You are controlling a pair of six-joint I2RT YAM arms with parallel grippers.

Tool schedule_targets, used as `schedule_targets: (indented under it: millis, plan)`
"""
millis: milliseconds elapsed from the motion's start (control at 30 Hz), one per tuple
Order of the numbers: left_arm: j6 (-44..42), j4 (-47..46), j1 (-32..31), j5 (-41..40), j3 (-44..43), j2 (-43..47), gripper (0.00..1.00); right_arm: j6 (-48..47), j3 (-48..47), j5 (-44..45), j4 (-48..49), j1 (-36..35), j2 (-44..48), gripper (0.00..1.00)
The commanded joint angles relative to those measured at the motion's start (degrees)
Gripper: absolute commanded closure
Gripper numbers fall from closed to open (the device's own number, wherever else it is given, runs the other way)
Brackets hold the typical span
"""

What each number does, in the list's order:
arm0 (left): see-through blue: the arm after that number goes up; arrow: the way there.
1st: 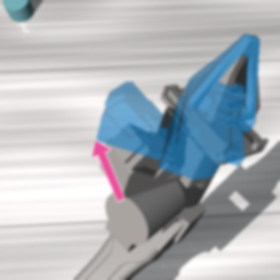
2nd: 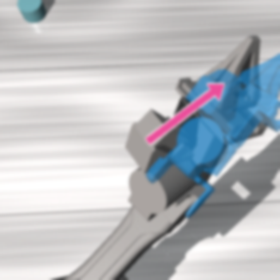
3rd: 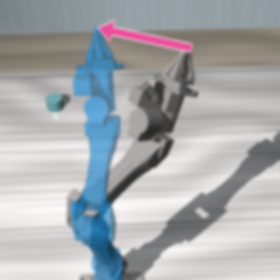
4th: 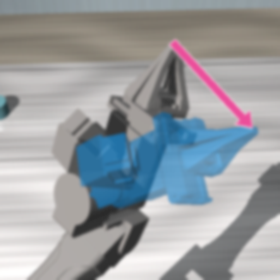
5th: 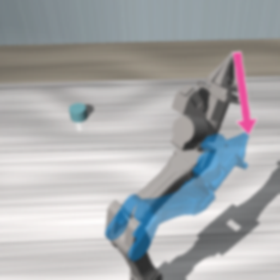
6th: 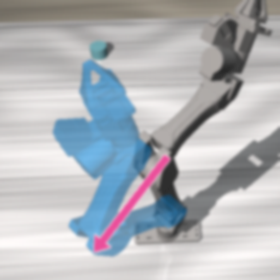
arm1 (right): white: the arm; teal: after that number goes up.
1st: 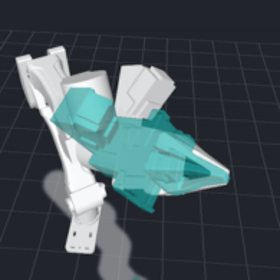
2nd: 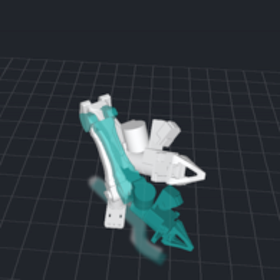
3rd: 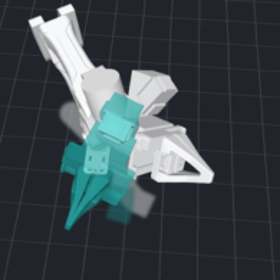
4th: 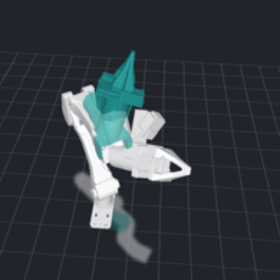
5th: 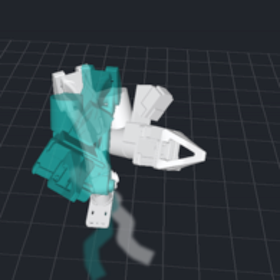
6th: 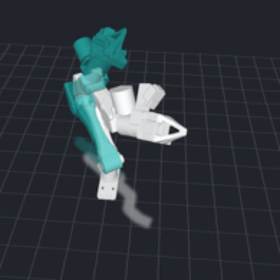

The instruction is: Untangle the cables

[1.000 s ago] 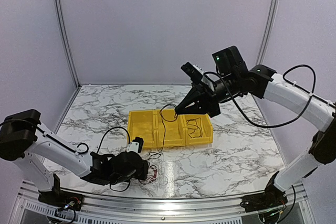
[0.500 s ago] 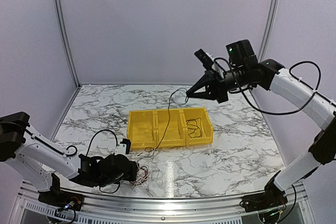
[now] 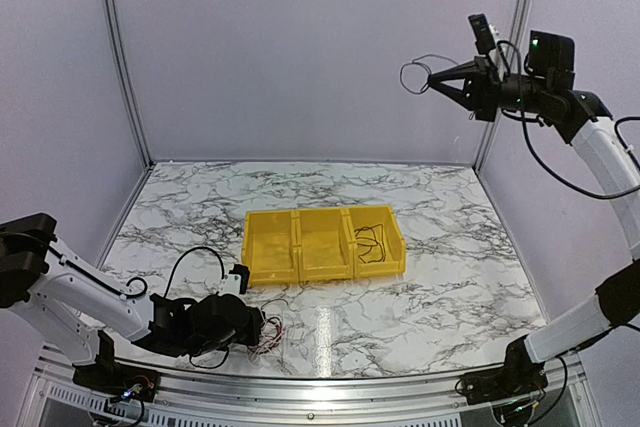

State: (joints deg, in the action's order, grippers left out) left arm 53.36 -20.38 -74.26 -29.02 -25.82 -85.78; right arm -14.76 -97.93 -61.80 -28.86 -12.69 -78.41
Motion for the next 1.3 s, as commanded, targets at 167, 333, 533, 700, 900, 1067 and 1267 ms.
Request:
schedule_targets:
  millis: [167,333,533,700,900,1067,1267]
  plan:
    - [-4.85,0.46,0.08,-1.18,0.06,6.59,0.74,0.78,11.19,1.32,3.09,-0.17,0.25,1.0]
    - [-14.44,1.64,0.08,-1.92,-1.85,16.15,0.56,-2.16,13.47,0.11,-0.76,-1.96,1.86,1.0]
    - [-24.22,3.2,0.08,-4.54,-6.94,22.43,0.42,-5.23,15.21,-0.46,-5.21,-7.94,2.95,1.0]
    - [-30.23,2.14,0.34,-5.45,-13.73,17.02,0.38,-3.98,17.23,-1.48,-4.14,-11.28,3.18,1.0]
    - [-34.5,-0.35,0.88,-2.67,-22.52,4.68,0.36,-3.43,18.85,-0.82,-3.91,-15.36,3.24,1.0]
    - [-36.24,-0.5,3.58,-2.73,-28.28,-2.29,0.34,-3.11,19.73,-0.41,-3.89,-18.04,3.66,1.0]
    - [-38.09,-1.3,6.78,2.7,-33.15,-9.05,0.35,-1.82,20.34,-1.19,-3.01,-19.11,3.79,1.0]
